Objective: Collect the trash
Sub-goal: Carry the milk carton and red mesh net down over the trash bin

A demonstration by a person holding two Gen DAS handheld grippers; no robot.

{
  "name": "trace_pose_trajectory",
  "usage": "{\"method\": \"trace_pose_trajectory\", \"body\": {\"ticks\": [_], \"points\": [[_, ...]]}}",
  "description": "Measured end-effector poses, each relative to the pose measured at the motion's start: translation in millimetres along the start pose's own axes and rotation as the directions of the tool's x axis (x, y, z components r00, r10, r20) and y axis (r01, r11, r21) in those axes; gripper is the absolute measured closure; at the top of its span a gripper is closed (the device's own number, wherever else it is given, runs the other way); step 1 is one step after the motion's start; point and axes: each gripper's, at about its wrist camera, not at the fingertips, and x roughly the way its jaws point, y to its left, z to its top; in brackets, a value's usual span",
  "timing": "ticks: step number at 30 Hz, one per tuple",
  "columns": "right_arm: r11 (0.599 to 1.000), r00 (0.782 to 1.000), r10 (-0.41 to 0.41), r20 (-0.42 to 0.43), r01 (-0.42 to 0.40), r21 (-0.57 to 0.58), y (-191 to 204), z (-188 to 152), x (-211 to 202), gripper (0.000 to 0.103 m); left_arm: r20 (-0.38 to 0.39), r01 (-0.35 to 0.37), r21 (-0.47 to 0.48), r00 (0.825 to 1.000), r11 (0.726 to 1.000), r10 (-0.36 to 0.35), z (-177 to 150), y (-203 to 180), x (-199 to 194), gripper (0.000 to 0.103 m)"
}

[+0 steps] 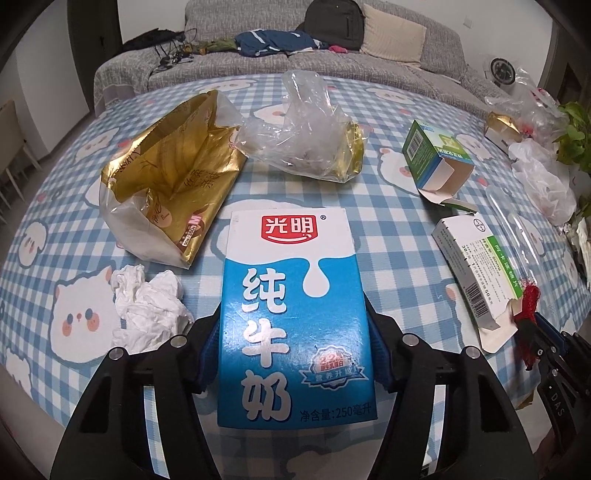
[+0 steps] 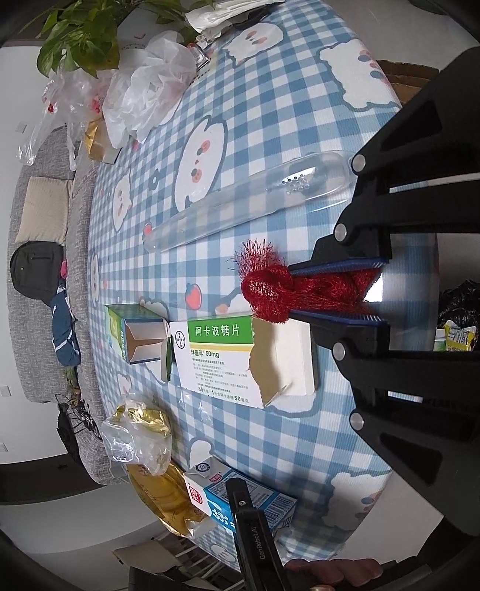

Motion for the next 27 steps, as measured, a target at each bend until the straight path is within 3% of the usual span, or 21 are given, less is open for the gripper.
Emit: {"method": "trace_pose_trajectory", "body": {"ticks": [15, 27], "points": [[1.0, 1.0, 0.005, 0.027, -0.005, 0.01, 2, -8, -25, 0.087, 0.046, 0.015, 0.011, 0.999, 1.0, -0.015, -15, -5, -34, 0.041], [1.0, 0.999, 0.008, 0.051, -0.008, 0.011, 3, -28, -59, 0.087, 0.075, 0.027, 0.008, 0.997, 1.0, -0.027, -48, -6, -72, 0.041]]}}
